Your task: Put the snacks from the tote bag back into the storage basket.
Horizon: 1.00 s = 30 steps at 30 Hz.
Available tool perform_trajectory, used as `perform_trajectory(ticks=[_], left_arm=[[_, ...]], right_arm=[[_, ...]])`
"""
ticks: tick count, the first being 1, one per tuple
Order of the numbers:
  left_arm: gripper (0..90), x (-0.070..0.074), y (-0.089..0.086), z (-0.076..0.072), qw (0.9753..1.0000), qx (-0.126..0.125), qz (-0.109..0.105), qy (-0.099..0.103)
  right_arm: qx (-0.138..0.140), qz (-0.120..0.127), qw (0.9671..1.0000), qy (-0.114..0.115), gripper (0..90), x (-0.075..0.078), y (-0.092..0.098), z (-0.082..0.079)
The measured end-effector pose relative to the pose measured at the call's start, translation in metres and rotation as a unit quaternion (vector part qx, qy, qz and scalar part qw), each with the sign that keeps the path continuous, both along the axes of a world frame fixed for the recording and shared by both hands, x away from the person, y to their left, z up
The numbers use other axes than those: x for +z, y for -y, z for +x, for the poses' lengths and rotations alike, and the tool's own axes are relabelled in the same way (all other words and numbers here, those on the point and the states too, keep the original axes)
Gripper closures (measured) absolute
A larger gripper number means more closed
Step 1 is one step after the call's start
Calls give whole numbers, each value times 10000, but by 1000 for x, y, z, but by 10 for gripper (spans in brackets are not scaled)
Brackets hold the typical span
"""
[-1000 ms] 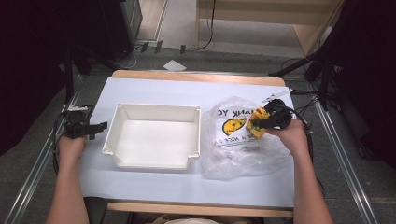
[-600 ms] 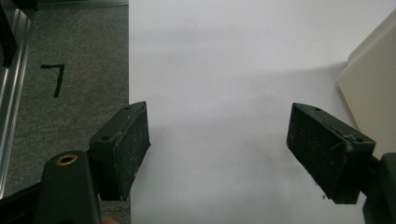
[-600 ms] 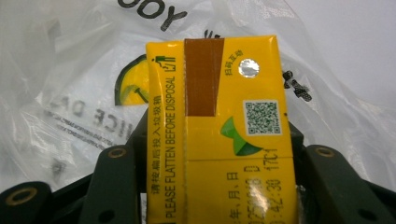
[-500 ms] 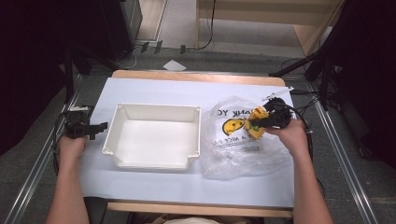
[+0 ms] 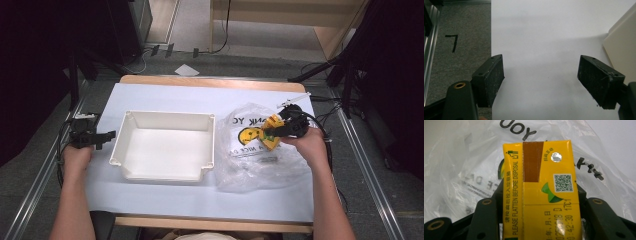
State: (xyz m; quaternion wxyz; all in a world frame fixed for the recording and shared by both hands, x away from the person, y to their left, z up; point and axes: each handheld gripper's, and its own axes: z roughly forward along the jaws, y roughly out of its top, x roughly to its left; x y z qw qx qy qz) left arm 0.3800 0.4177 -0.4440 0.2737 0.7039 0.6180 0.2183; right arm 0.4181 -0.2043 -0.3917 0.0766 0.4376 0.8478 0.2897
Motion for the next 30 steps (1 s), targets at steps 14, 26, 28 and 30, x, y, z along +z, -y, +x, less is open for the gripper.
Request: perform_trajectory(ticks=[14,26,28,30], left_arm=[[229,-2,-7,3,10000,42,-74,41],[228,-3,-7,5,9998,69,-163,6],[227,-3,-7,4,9999,52,-136,-1],[226,-2,-7,2,9999,55,-109,-42]], right_arm=[[88,191,9997,-145,520,2,-11,-1],[132,234,9995,-160,522,9,-21,-7],[127,198,9996,-164,522,10,-22,-7],[152,197,9996,-137,522,11,-25,-7]])
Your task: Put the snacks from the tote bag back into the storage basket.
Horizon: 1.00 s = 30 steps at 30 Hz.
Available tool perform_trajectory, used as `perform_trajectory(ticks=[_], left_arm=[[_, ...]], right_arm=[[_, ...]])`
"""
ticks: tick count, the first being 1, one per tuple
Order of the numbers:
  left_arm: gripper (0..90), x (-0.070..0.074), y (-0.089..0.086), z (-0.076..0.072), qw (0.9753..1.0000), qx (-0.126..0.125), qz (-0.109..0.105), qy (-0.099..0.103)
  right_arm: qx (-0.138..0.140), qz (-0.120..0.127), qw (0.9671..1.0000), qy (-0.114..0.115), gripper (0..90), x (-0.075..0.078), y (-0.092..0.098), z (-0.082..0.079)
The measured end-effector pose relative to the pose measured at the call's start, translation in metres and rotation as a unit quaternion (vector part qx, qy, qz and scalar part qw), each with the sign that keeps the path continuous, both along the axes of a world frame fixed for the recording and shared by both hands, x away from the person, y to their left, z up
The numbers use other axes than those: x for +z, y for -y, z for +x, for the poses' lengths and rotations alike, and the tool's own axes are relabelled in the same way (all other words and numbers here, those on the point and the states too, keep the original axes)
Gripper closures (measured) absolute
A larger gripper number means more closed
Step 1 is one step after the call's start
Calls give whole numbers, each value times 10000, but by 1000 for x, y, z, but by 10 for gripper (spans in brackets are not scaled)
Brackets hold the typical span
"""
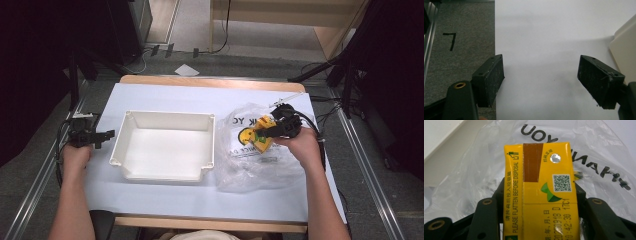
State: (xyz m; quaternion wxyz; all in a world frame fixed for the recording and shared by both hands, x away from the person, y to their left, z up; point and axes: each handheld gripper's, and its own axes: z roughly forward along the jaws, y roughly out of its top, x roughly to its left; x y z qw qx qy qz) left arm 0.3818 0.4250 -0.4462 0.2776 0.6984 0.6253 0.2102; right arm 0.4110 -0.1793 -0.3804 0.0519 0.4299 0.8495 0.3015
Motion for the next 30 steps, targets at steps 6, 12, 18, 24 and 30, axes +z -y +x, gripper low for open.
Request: perform_trajectory(ticks=[6,12,18,24,30], left_arm=[[222,3,-3,-4,9999,129,-29,16],[218,2,-3,-8,10000,69,7,-18],[217,2,-4,-9,10000,-18,15,41],[216,2,-4,-10,10000,-64,-47,56],[218,1,-4,-10,9999,-96,-62,80]], right_arm=[[152,95,9998,-14,523,4,-12,1],[293,125,9995,68,523,11,-25,2],[388,116,9991,124,523,17,-31,1],[444,132,9988,136,524,23,-33,2],[445,86,9989,144,524,28,-34,2]])
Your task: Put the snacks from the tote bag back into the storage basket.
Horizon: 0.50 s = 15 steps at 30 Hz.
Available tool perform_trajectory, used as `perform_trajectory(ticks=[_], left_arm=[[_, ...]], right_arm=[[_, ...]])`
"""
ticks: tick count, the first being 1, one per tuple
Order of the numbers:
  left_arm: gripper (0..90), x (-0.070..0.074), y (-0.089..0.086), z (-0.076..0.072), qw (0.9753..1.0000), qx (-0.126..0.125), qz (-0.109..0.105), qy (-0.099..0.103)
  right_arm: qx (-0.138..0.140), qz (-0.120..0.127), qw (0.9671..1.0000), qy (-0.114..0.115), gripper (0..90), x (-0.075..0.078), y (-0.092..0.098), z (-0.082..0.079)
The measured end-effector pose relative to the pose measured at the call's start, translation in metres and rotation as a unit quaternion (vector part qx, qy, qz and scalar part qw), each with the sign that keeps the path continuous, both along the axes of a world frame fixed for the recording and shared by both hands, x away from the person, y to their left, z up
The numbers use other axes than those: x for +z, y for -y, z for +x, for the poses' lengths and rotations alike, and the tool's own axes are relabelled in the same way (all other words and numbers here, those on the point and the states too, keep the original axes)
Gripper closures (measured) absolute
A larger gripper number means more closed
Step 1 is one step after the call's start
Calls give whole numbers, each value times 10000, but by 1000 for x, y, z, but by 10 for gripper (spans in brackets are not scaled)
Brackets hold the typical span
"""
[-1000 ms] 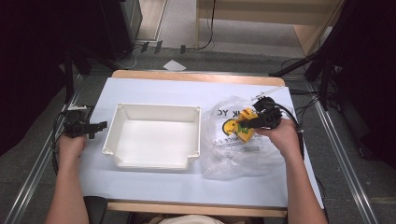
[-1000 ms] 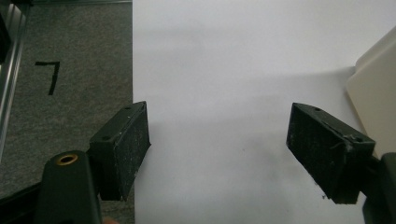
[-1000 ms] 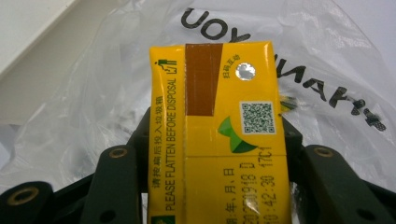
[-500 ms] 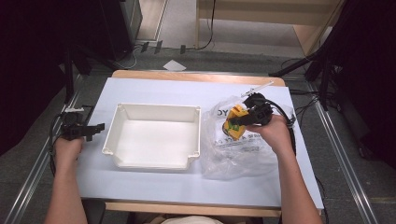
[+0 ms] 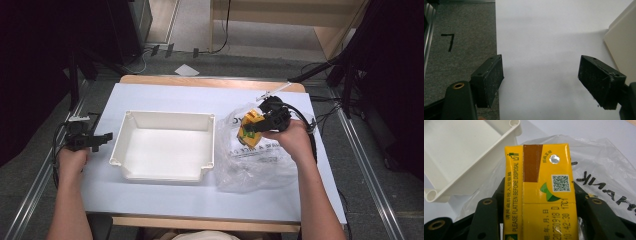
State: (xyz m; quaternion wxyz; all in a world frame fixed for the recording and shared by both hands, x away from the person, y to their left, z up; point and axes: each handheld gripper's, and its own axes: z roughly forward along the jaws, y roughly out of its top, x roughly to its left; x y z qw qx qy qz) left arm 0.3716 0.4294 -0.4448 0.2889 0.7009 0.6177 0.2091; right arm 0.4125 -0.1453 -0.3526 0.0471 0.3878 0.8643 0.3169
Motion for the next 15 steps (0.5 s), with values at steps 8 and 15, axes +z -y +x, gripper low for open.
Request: perform_trajectory(ticks=[8,15], left_arm=[[218,-1,-1,0,10000,28,-17,-56],[218,-2,0,1,9999,18,31,-126]], right_arm=[[27,-96,9999,65,525,5,-8,0],[99,-93,9999,33,526,11,-14,0]])
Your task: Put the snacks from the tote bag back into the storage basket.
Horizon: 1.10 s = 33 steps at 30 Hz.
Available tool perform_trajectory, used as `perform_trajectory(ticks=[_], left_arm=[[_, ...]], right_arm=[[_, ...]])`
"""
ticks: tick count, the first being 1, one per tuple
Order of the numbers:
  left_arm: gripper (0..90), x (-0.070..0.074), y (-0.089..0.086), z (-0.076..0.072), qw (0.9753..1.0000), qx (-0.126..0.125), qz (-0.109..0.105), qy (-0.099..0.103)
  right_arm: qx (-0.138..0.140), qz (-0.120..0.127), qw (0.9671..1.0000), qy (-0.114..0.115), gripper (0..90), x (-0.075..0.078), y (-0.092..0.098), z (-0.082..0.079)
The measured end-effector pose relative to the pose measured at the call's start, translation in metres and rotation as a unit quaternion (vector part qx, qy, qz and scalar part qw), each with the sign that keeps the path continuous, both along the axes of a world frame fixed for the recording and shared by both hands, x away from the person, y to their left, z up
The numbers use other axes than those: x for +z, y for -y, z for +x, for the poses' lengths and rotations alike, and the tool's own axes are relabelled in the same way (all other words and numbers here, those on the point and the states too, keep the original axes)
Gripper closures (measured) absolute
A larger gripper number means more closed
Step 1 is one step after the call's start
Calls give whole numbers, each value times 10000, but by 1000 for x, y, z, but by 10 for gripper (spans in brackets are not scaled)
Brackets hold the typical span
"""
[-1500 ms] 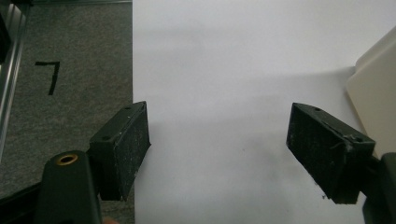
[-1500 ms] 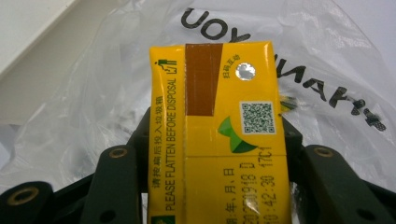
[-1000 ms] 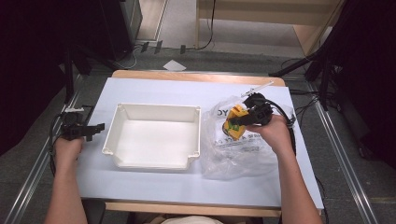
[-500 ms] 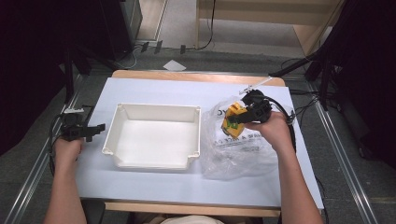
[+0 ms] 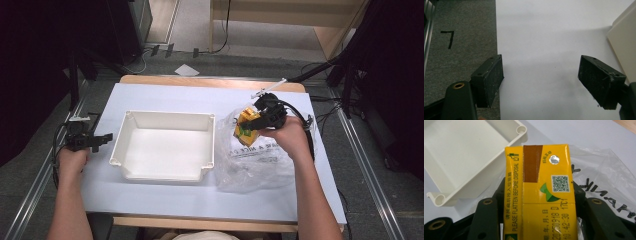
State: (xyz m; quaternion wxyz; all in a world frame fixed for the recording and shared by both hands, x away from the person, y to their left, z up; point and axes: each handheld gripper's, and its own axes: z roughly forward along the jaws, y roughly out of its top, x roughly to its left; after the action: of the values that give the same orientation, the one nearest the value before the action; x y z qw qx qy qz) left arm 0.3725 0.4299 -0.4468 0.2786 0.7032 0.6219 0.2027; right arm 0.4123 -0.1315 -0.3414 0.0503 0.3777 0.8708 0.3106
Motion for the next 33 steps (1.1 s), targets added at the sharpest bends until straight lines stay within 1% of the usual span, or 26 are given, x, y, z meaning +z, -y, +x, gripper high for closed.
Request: perform_trajectory(ticks=[1,5,6,8,11,17,18,20,27,29,30,33], left_arm=[[218,0,0,0,10000,-5,2,10],[218,0,0,0,10000,-18,6,14],[218,0,-1,0,10000,6,-17,32],[218,0,-1,0,10000,4,-3,34],[219,0,0,0,10000,-5,13,17],[219,1,1,1,10000,-39,65,32],[219,1,0,1,10000,-39,-15,67],[219,2,0,1,10000,-23,-24,79],[218,3,3,1,10000,-50,14,74],[218,3,3,0,10000,-46,21,70],[219,3,4,0,10000,-56,44,52],[218,2,3,0,10000,-65,45,44]], right_arm=[[40,-5,10000,41,527,2,-2,1],[89,43,9999,52,527,5,-5,1],[142,30,9998,107,527,8,-9,0],[192,44,9997,131,527,9,-12,0],[222,65,9997,120,528,10,-15,1],[365,-3,9992,176,528,9,-22,1],[387,5,9991,173,529,8,-23,1],[422,25,9989,181,529,8,-24,1],[466,38,9986,264,529,13,-28,-2],[481,29,9984,280,529,13,-29,-2],[502,-8,9982,329,529,15,-31,-3],[528,-28,9980,346,529,16,-32,-4]])
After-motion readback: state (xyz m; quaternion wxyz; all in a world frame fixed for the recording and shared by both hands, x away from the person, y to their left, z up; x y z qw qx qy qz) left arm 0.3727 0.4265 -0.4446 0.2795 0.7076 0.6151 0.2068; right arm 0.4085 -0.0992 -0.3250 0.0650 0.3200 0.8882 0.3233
